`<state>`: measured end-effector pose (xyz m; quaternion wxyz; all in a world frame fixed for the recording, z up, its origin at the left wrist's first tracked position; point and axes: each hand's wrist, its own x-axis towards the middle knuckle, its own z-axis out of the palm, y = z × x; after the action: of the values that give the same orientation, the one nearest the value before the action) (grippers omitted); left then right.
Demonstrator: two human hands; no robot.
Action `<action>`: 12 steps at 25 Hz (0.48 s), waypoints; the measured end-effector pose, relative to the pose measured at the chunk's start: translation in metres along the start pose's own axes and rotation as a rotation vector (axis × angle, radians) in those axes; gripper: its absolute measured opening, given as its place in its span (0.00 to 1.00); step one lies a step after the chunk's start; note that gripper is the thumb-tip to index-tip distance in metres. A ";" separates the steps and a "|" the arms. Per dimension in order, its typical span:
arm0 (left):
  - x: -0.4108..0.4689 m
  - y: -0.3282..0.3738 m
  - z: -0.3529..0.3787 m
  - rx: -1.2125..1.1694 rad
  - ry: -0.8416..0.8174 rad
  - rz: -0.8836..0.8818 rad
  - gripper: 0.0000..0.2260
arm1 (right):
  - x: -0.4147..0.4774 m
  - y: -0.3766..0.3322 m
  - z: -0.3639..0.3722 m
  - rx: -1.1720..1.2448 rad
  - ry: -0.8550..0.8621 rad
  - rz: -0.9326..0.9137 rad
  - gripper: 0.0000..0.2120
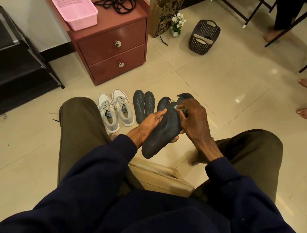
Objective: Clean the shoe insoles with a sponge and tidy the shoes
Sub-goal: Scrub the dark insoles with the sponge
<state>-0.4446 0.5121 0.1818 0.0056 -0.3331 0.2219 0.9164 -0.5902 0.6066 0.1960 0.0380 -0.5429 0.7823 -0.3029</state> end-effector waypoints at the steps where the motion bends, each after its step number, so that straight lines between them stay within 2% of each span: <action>1: 0.003 -0.003 -0.003 0.006 -0.026 -0.024 0.24 | 0.001 0.008 -0.003 -0.019 0.035 0.091 0.09; 3: 0.007 -0.004 -0.003 -0.016 -0.039 -0.016 0.22 | -0.002 0.007 -0.002 -0.012 0.020 0.100 0.09; 5: 0.007 -0.002 -0.002 -0.078 -0.011 0.039 0.21 | -0.007 -0.017 0.003 0.069 -0.099 -0.042 0.07; 7: 0.008 0.000 -0.003 -0.103 0.054 0.075 0.26 | -0.009 -0.031 0.008 0.109 -0.183 -0.132 0.05; 9: 0.010 -0.001 -0.006 -0.097 0.050 0.071 0.23 | -0.004 -0.021 0.005 0.074 -0.137 -0.079 0.06; 12: 0.007 -0.003 -0.003 -0.061 0.034 0.015 0.19 | -0.001 0.005 -0.002 0.011 -0.026 0.129 0.08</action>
<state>-0.4481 0.5128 0.1746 -0.0151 -0.3470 0.1964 0.9169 -0.5949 0.6092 0.1954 0.0706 -0.4950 0.8135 -0.2971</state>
